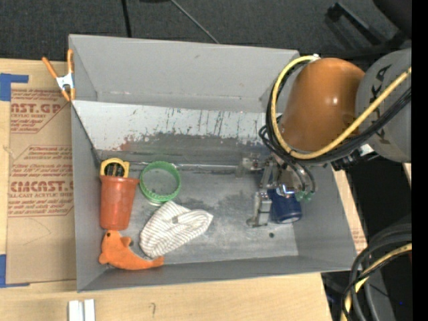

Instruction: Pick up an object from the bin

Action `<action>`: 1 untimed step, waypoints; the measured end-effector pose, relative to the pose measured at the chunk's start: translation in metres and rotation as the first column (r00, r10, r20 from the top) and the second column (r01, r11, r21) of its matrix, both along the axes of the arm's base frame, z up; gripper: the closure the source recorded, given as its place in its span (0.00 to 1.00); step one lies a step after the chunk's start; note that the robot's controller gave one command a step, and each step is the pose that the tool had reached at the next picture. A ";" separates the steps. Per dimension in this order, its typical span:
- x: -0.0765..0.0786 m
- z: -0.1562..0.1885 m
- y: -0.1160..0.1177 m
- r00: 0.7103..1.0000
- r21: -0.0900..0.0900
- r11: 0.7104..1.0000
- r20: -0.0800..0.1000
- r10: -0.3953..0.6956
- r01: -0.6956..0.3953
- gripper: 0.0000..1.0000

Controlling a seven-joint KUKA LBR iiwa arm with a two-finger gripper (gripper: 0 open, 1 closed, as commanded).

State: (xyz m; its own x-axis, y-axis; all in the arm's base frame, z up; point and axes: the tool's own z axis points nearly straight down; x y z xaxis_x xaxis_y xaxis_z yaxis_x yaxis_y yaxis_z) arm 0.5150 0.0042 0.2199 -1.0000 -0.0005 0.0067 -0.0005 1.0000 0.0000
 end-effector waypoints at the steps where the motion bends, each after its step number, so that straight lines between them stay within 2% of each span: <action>1: 0.002 0.004 0.000 1.000 0.000 1.000 0.008 0.000 0.000 0.00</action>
Offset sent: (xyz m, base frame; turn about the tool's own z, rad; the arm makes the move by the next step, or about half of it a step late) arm -0.0019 0.0647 -0.0612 -0.0385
